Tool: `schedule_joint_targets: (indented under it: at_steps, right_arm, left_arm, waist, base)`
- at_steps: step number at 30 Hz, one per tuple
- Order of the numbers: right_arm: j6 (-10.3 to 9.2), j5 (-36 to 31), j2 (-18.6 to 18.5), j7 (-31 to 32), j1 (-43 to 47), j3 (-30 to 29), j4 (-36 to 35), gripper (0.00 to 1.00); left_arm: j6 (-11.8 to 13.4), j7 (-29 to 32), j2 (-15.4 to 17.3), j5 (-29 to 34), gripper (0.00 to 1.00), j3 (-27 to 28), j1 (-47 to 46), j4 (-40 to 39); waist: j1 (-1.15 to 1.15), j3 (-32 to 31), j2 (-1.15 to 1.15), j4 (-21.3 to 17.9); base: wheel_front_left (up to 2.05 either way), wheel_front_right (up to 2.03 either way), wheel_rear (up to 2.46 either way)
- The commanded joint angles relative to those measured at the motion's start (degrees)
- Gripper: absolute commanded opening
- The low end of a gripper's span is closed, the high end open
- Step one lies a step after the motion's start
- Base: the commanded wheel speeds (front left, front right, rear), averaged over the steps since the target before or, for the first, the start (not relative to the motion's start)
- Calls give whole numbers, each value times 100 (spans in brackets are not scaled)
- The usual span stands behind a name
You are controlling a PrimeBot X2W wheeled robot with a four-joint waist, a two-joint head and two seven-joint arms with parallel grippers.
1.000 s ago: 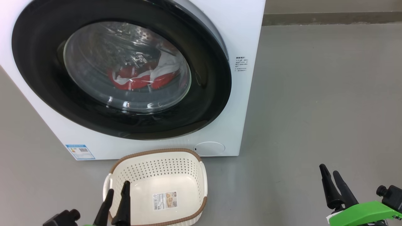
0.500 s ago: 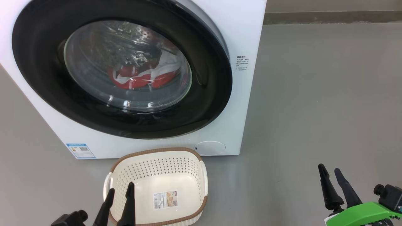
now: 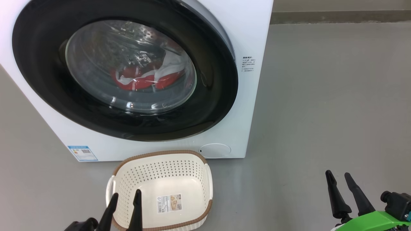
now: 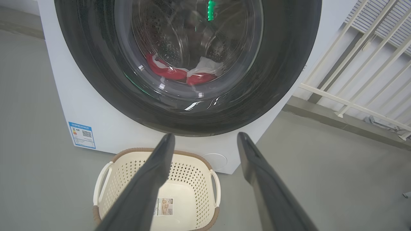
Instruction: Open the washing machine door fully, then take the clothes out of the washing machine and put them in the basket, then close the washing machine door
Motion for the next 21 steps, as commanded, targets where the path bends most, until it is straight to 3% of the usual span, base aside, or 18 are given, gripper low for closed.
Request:
schedule_joint_targets:
  at_steps: [1,21]
  right_arm:
    - [-3,-223,-133,-104,-21,84,-176,100]
    - [-4,-1214,-124,-424,194,-33,-244,100]
  left_arm:
    - [32,-96,67,233,100,104,-75,-175]
    - [52,-416,79,1359,100,60,20,-259]
  waist:
    - [0,6,0,1]
    - [0,32,0,18]
  base:
    - [0,0,0]
    - [0,0,0]
